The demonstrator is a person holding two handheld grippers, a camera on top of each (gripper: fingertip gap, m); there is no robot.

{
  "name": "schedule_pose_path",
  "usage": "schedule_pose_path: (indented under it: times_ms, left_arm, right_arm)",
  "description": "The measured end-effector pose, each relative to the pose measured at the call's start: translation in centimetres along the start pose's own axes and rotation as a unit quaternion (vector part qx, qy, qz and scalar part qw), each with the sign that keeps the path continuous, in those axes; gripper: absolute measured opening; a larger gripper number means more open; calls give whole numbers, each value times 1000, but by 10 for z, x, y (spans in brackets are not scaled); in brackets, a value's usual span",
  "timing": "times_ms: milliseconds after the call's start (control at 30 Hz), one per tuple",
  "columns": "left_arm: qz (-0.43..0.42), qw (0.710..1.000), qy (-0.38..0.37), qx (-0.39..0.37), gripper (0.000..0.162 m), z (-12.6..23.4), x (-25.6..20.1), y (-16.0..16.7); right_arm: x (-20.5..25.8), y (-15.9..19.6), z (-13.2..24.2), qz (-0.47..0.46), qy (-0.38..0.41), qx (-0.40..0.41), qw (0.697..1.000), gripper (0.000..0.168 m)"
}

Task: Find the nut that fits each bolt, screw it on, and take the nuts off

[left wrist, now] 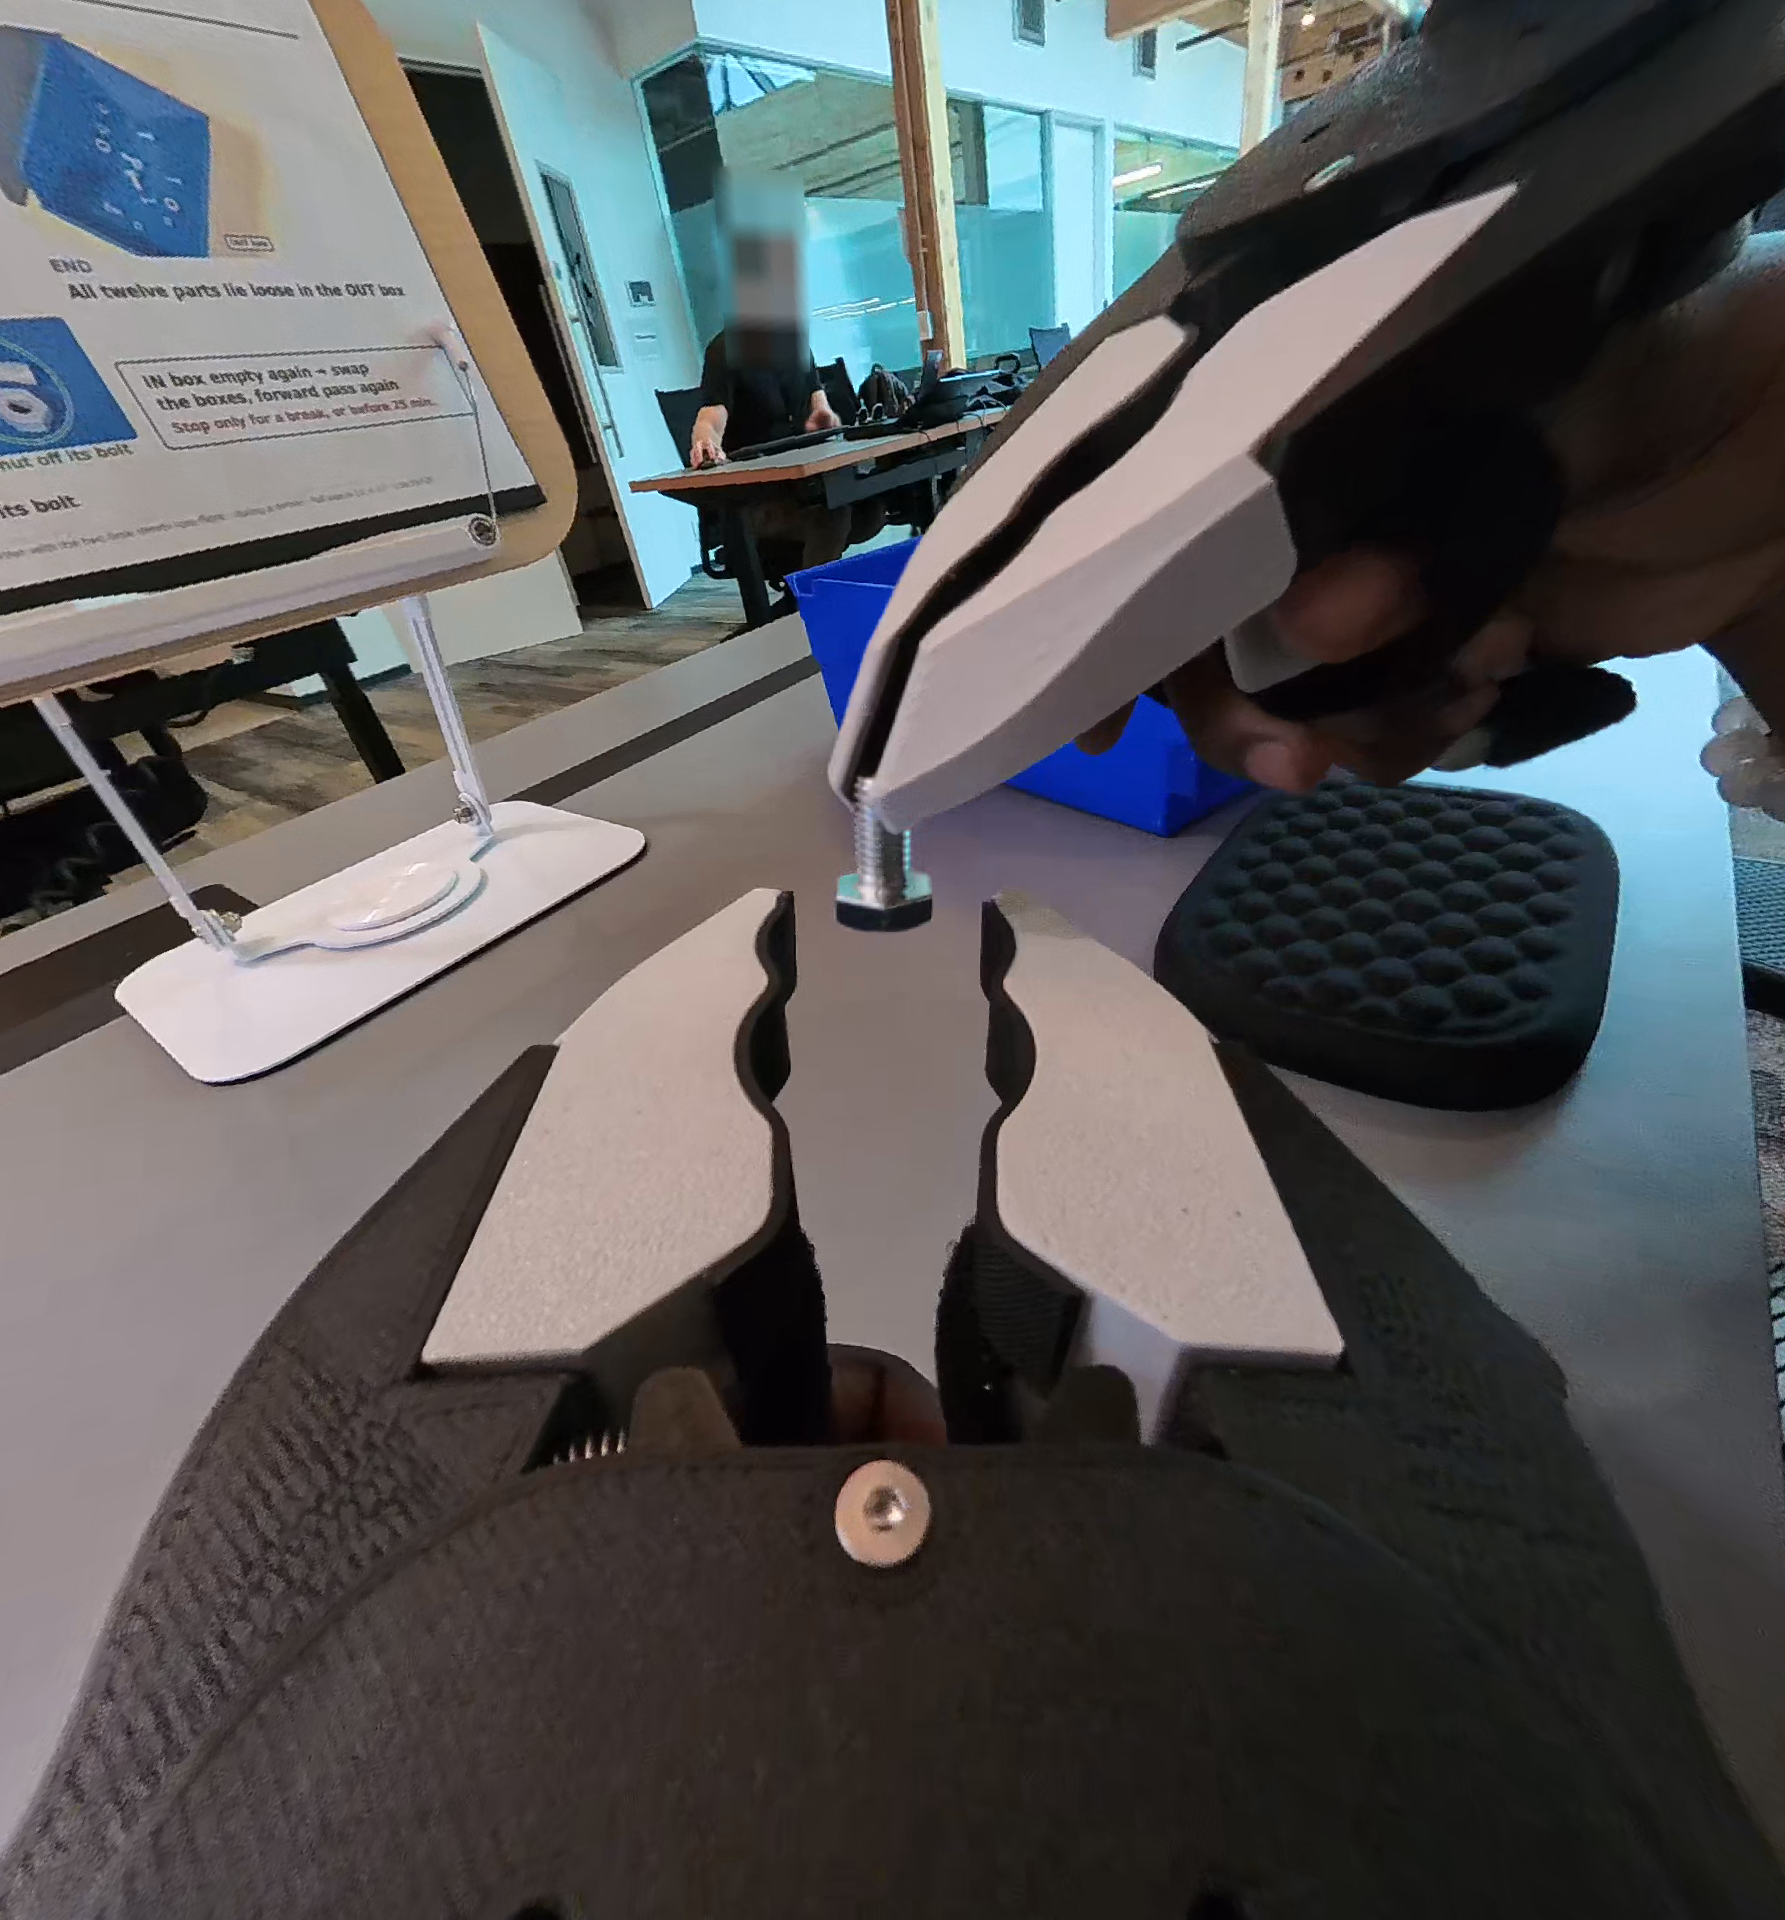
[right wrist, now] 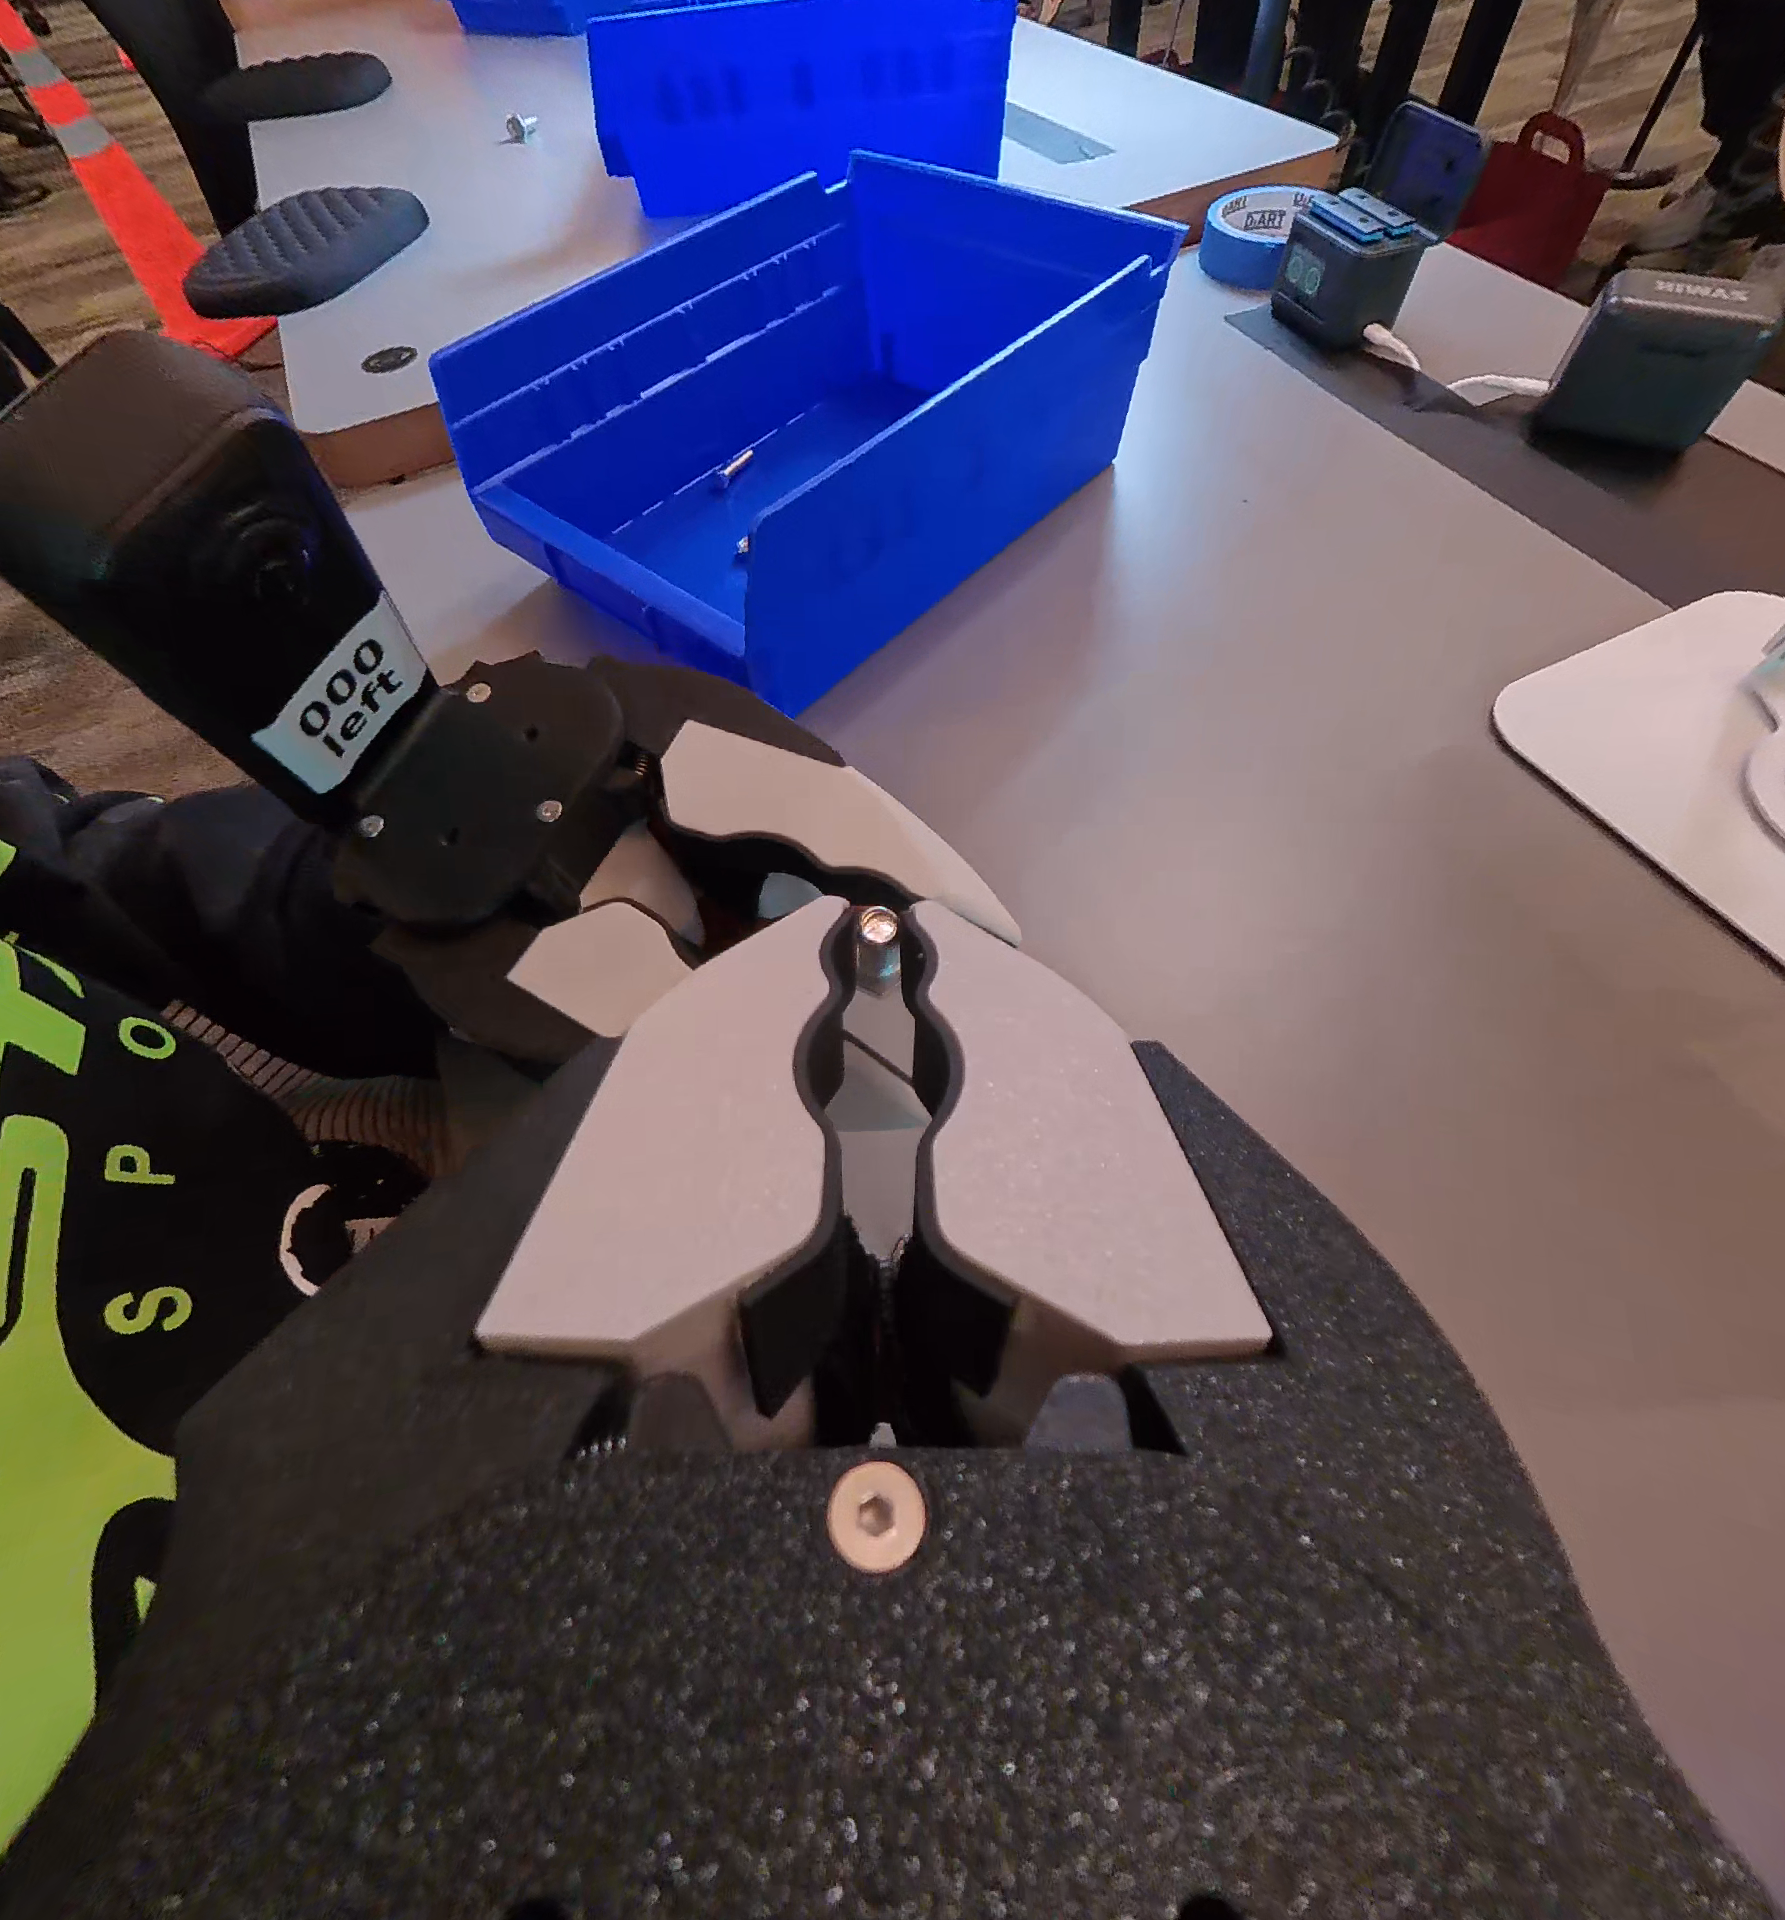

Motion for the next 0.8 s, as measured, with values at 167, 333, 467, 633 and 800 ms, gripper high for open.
schedule_pose_path:
  times_ms: [167, 333, 467, 633, 800]
  left_arm:
    - [0, 1000, 3, 2, 27, -1, -1, 1]
    - [4, 1000, 4, 2, 23, -1, -1, 1]
    - [6, 1000, 4, 2, 20, -1, -1, 2]
    - [13, 1000, 3, 2, 19, -2, 1, 2]
    - [12, 1000, 6, 0, 15, -1, 0, 2]
  right_arm:
    - [0, 4, -2, 2, 1, 4, 1000, 8]
    - [-1, 5, -4, 1, 2, 5, 1000, 8]
    - [0, 5, -4, -1, 2, 1, 1000, 8]
    - [-1, 4, -3, -1, 9, -1, 1000, 8]
    - [0, 4, -2, 0, 9, -3, 1000, 8]
Point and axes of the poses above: each gripper's, where its closed fingertips meet, z back along the fingers, y out of its underside, x = y × z across the jaws, the point moved 2 cm from there along z, back along the fingers
